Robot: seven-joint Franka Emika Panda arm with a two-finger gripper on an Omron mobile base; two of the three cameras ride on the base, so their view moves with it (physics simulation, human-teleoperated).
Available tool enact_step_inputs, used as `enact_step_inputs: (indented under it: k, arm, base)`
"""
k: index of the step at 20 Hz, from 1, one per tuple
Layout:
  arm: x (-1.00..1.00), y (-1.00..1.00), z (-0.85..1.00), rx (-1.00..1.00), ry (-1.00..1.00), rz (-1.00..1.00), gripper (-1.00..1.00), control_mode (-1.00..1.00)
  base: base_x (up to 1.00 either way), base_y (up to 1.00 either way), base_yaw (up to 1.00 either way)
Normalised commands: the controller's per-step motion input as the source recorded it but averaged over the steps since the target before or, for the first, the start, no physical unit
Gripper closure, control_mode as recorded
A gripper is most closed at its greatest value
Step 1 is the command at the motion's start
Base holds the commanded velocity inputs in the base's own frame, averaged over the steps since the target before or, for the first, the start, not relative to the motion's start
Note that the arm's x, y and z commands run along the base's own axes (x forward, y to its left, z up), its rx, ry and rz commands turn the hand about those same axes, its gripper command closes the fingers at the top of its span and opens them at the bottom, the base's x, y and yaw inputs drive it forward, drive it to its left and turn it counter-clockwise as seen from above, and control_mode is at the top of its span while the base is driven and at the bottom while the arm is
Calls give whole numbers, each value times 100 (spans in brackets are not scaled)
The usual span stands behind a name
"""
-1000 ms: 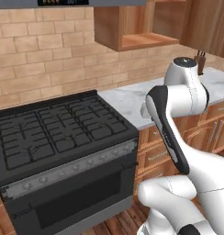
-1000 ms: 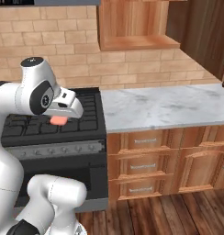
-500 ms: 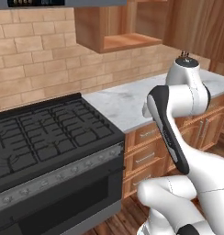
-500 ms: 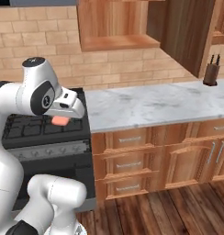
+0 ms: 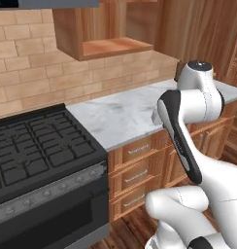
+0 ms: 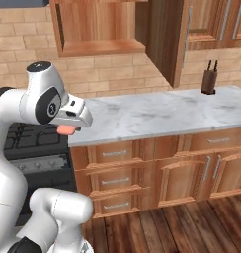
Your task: Pick up the bar soap and bar soap from the sink, and place them back in the cabinet, and close the cabinet door.
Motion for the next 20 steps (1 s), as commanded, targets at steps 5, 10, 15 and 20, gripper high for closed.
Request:
enact_step_inputs:
  k: [5,10,15,20]
  arm:
    - [0,0,0,0,0,0,100,100]
    - [0,0,0,0,0,0,100,100]
    - [0,0,0,0,0,0,100,100]
    - [0,0,0,0,0,0,100,100]
  base:
    - [38,-3,13]
    - [51,-9,27]
    - [53,-23,28]
    - [52,-30,27]
